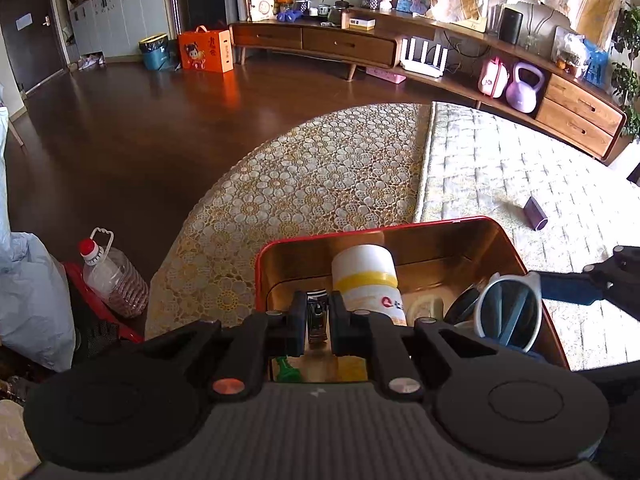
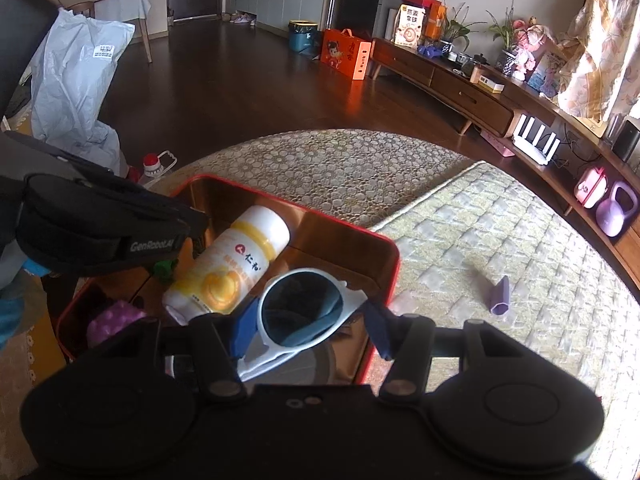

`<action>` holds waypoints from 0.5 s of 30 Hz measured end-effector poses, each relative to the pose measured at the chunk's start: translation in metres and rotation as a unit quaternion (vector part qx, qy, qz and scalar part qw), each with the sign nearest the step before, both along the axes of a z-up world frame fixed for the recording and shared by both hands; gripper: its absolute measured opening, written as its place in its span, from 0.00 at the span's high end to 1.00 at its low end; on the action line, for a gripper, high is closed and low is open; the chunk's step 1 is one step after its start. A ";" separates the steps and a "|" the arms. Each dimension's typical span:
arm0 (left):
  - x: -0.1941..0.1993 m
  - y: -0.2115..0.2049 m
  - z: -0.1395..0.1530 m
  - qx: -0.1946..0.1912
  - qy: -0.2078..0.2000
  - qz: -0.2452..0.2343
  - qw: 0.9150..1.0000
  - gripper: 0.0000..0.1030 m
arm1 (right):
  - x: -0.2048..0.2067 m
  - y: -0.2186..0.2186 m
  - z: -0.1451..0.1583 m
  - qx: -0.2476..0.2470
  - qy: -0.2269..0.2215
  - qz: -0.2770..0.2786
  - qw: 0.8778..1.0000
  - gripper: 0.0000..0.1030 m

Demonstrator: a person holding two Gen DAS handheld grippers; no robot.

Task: Organize rigid objects
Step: 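Carry the nail clipper and sunglasses over the red box with both grippers, then lower the nail clipper and sunglasses into the red box and open both grippers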

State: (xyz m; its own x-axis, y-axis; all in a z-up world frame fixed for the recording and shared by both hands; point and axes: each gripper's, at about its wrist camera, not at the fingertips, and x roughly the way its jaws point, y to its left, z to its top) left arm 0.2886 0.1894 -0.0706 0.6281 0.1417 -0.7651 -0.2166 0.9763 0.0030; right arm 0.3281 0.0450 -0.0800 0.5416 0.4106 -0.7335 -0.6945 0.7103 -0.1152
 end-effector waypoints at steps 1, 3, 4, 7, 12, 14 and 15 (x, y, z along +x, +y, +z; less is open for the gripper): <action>0.001 -0.001 -0.001 0.002 -0.001 -0.001 1.000 0.90 | 0.000 0.001 -0.001 -0.001 0.001 0.001 1.000 0.46; 0.002 -0.001 -0.001 0.003 -0.002 -0.002 1.000 0.90 | 0.001 0.002 -0.005 0.000 0.007 0.001 1.000 0.46; 0.003 -0.001 -0.002 0.002 -0.002 -0.001 1.000 0.90 | 0.001 0.001 -0.006 0.001 0.009 0.001 1.000 0.45; 0.006 0.001 -0.004 -0.006 0.004 0.004 1.000 0.90 | 0.001 0.000 -0.008 -0.001 0.013 -0.002 1.000 0.45; 0.012 0.003 -0.015 -0.024 0.031 0.001 0.999 0.89 | -0.001 -0.008 -0.004 0.019 0.023 -0.010 1.000 0.38; 0.011 0.002 -0.019 -0.022 0.040 0.003 0.999 0.89 | -0.004 -0.011 -0.001 0.026 0.023 -0.010 0.999 0.37; 0.011 0.001 -0.021 -0.020 0.043 0.002 0.999 0.89 | -0.006 -0.013 0.000 0.029 0.023 -0.009 0.999 0.36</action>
State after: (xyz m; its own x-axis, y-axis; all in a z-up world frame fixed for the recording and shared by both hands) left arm 0.2994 0.1901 -0.0912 0.5598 0.1130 -0.8209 -0.2212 0.9751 -0.0166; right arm 0.3225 0.0322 -0.0798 0.5160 0.4430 -0.7332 -0.6849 0.7274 -0.0425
